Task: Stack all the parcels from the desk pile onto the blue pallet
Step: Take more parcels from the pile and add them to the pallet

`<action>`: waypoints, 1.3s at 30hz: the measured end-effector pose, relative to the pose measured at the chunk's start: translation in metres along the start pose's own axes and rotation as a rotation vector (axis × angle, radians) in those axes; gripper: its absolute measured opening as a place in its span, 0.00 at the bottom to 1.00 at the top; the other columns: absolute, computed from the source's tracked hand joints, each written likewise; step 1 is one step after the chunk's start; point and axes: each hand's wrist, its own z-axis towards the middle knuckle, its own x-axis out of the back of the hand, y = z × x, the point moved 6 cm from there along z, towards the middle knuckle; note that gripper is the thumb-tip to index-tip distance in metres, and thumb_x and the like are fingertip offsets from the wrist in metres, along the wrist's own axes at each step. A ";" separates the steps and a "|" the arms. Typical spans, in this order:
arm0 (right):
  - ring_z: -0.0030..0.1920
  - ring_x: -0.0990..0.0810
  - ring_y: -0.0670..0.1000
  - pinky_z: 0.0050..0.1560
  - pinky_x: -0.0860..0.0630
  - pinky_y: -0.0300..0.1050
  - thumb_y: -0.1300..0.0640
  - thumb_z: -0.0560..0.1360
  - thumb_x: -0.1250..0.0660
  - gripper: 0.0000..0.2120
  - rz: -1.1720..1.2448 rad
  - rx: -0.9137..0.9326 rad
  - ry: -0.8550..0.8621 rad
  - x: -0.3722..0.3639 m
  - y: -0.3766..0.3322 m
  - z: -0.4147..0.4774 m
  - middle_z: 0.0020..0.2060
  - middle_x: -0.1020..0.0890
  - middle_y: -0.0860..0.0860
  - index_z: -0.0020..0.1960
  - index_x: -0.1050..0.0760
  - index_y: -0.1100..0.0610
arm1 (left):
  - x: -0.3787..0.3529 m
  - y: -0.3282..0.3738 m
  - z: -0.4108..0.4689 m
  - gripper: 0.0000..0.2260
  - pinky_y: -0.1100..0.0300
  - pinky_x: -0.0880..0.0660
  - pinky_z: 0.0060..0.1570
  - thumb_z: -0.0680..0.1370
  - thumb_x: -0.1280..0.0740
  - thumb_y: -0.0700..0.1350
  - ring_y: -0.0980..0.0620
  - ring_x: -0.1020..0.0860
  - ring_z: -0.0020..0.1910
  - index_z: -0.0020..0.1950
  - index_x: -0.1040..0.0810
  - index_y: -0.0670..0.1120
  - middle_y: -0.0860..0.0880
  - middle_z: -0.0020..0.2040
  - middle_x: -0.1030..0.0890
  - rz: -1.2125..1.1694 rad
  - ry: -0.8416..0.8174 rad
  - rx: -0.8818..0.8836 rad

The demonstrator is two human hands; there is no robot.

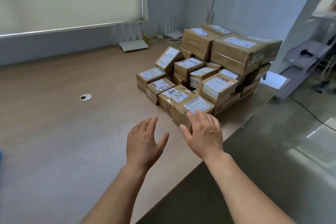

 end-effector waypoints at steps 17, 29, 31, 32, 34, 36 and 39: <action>0.61 0.27 0.57 0.60 0.33 0.52 0.49 0.77 0.38 0.19 -0.011 -0.002 -0.017 0.014 0.145 0.137 0.60 0.23 0.56 0.64 0.27 0.57 | -0.029 0.112 0.146 0.24 0.57 0.25 0.50 0.78 0.46 0.63 0.54 0.26 0.64 0.73 0.37 0.58 0.55 0.66 0.25 -0.015 0.039 -0.053; 0.62 0.28 0.59 0.59 0.32 0.52 0.49 0.78 0.40 0.21 0.072 -0.049 0.045 0.045 0.348 0.248 0.61 0.24 0.58 0.67 0.29 0.59 | -0.084 0.273 0.237 0.24 0.53 0.24 0.53 0.78 0.44 0.63 0.54 0.24 0.60 0.71 0.34 0.56 0.55 0.62 0.22 -0.072 0.068 0.043; 0.63 0.30 0.58 0.60 0.32 0.51 0.48 0.79 0.42 0.22 0.079 -0.064 0.013 0.045 0.373 0.266 0.63 0.26 0.58 0.68 0.31 0.58 | -0.092 0.292 0.252 0.24 0.52 0.24 0.53 0.78 0.44 0.63 0.53 0.24 0.60 0.72 0.34 0.55 0.55 0.62 0.22 -0.108 0.070 0.078; 0.64 0.30 0.58 0.60 0.32 0.51 0.47 0.79 0.43 0.22 0.088 -0.076 -0.002 0.044 0.384 0.274 0.63 0.26 0.58 0.69 0.32 0.58 | -0.094 0.300 0.260 0.24 0.52 0.24 0.54 0.78 0.44 0.62 0.53 0.24 0.61 0.72 0.34 0.54 0.54 0.62 0.22 -0.132 0.068 0.095; 0.64 0.31 0.59 0.60 0.32 0.51 0.47 0.79 0.43 0.22 0.113 -0.105 -0.033 0.042 0.400 0.288 0.64 0.28 0.59 0.68 0.33 0.59 | -0.100 0.315 0.273 0.24 0.51 0.26 0.57 0.79 0.44 0.61 0.51 0.26 0.63 0.73 0.35 0.52 0.53 0.64 0.23 -0.172 0.051 0.137; 0.64 0.32 0.59 0.58 0.31 0.51 0.47 0.80 0.44 0.22 0.154 -0.129 -0.053 0.039 0.409 0.300 0.63 0.28 0.59 0.68 0.33 0.59 | -0.105 0.328 0.284 0.25 0.52 0.28 0.60 0.79 0.44 0.60 0.50 0.28 0.65 0.74 0.36 0.50 0.51 0.66 0.25 -0.208 0.029 0.166; 0.63 0.31 0.58 0.56 0.31 0.51 0.47 0.80 0.45 0.21 0.248 -0.140 -0.082 0.035 0.414 0.314 0.63 0.29 0.58 0.68 0.33 0.59 | -0.110 0.338 0.297 0.26 0.54 0.33 0.63 0.80 0.46 0.59 0.48 0.31 0.68 0.74 0.37 0.47 0.48 0.69 0.29 -0.325 0.001 0.226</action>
